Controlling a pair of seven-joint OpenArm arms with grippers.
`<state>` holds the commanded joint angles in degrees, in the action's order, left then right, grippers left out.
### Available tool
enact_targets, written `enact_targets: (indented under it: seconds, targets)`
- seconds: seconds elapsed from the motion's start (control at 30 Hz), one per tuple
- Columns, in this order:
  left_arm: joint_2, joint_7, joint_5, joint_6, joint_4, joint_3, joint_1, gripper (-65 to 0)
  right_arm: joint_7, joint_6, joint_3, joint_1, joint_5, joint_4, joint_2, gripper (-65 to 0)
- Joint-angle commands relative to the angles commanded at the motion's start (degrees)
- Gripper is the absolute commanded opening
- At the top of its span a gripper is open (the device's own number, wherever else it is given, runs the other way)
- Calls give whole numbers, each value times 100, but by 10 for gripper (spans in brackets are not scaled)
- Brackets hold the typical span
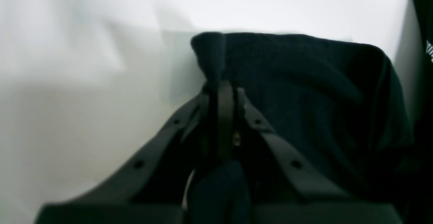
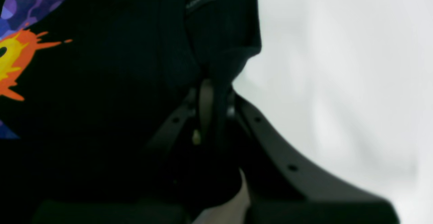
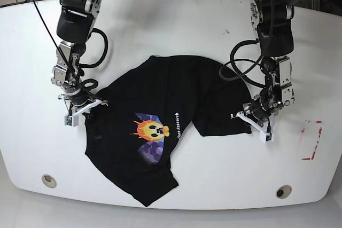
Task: Layout the t-shirt on the table in an organized manner, then fold the t-shirt properly
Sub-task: 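Lower the left gripper to the shirt's opposite edge and grasp it, then lift the shirt with both grippers and pull the grippers apart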
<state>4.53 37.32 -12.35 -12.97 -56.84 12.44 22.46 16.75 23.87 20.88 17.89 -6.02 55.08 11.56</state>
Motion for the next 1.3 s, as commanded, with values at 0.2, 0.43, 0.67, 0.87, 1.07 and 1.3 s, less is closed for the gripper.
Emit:
enact_targets:
  seconds: [0.2, 0.43, 0.67, 0.87, 1.07, 1.3]
  targets:
    - [-9, 62, 0, -9, -1081, 264, -387, -649, 44, 114, 0, -457, 26, 1099, -132, -650]
    - [9, 624, 0, -9, -2488, 422, -862, -649, 615, 105, 18, -1108, -9, 2708, -211, -650]
    - [9, 1143, 0, -281, -3991, 941, -1380, -649, 835, 105, 9, -1644, -18, 4123, -229, -650]
    - [9, 1503, 0, -492, -5002, 1442, -1468, -649, 1108, 105, 35, -1662, -18, 4897, -202, -650]
    - [97, 1820, 0, -580, -5284, 1802, -1090, -649, 1336, 105, 35, -1222, 26, 5160, -35, -650]
    - [325, 2242, 9, -571, -5248, 2040, -149, -649, 1697, 114, 0, -308, -9, 5029, 167, -650]
